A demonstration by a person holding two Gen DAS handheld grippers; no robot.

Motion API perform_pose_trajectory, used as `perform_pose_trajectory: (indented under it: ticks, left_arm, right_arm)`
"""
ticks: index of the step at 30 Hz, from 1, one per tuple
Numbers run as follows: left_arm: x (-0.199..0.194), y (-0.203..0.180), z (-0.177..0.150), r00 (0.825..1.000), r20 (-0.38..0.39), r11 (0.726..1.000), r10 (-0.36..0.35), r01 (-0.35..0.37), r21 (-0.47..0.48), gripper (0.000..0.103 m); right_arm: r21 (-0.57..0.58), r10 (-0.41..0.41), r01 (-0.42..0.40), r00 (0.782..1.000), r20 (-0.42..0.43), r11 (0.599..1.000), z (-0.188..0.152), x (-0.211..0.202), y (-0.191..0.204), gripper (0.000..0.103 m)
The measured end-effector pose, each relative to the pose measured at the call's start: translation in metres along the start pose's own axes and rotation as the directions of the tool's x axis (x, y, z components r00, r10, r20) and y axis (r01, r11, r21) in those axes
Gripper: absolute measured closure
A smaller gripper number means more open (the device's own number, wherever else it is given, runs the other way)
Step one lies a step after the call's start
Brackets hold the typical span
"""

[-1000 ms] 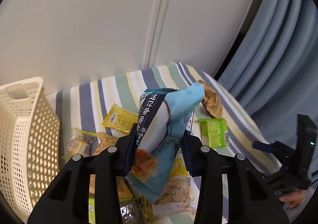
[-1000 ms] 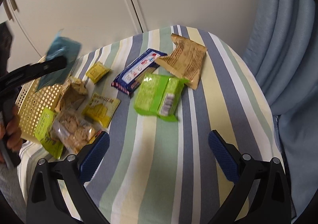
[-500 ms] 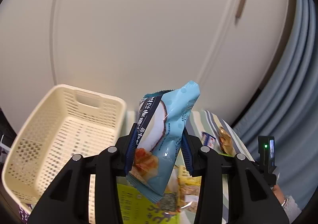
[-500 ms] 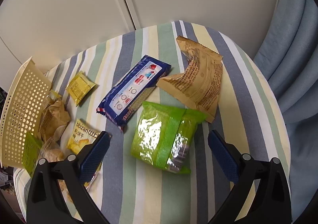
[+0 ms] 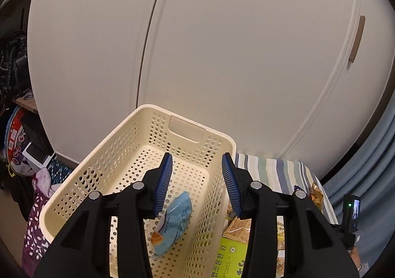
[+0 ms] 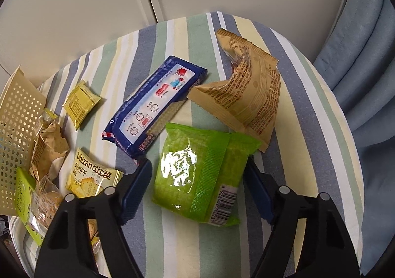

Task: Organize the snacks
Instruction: 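Carry the blue waffle packet into the cream basket and open the left gripper, then grasp the green square packet with the right gripper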

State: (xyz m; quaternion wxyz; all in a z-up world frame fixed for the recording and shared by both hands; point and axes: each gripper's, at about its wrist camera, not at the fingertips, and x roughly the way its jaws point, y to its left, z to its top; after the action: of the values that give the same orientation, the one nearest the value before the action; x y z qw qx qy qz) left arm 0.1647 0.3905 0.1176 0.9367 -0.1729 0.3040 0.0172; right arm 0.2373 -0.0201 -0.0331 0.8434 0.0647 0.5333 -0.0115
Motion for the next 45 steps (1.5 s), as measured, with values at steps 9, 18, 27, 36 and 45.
perform_pose_trajectory:
  ticks: [9, 18, 27, 36, 45]
  left_arm:
    - [-0.022, 0.002, 0.006, 0.997, 0.075, 1.000, 0.020, -0.020, 0.006, 0.003]
    - [-0.045, 0.016, 0.014, 0.979, 0.138, 0.988, 0.152, -0.151, -0.018, 0.003]
    - [-0.065, 0.028, 0.020, 0.946, 0.197, 0.966, 0.256, -0.255, -0.033, 0.003]
    - [-0.086, 0.059, 0.023, 0.939, 0.240, 0.967, 0.245, -0.221, -0.123, 0.003]
    - [-0.086, 0.073, 0.023, 0.944, 0.231, 0.966, 0.235, -0.201, -0.160, 0.003]
  right_arm:
    - [-0.013, -0.034, 0.034, 0.999, 0.002, 0.999, -0.003, 0.001, 0.002, 0.039]
    - [-0.031, -0.007, 0.009, 0.999, 0.043, 0.999, -0.018, -0.035, 0.013, 0.039]
    - [-0.185, 0.168, -0.134, 0.969, 0.182, 0.974, 0.002, -0.109, 0.102, 0.041]
    - [-0.360, 0.300, -0.219, 0.935, 0.187, 0.907, 0.008, -0.131, 0.206, 0.050]
    - [-0.266, 0.186, -0.154, 0.978, 0.098, 0.952, 0.047, -0.061, 0.199, 0.025]
